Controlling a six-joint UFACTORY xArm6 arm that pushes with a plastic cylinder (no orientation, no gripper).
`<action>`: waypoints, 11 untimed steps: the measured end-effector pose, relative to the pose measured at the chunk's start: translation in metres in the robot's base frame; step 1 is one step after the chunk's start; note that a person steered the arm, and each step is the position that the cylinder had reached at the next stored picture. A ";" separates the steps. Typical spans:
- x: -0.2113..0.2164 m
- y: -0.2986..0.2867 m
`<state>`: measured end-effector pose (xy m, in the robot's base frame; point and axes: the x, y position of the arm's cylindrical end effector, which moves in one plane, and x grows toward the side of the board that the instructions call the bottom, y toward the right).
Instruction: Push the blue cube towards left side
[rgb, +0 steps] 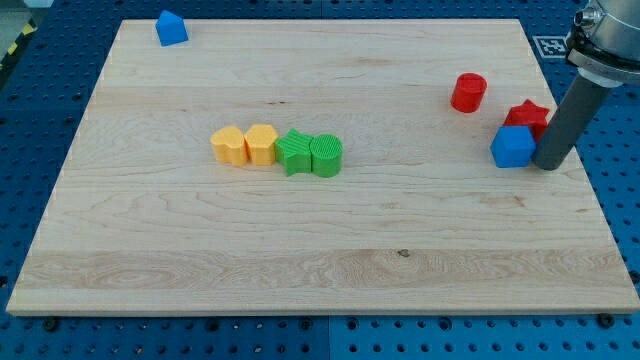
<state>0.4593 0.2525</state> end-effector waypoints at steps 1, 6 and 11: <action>0.000 -0.001; -0.005 -0.027; -0.029 -0.125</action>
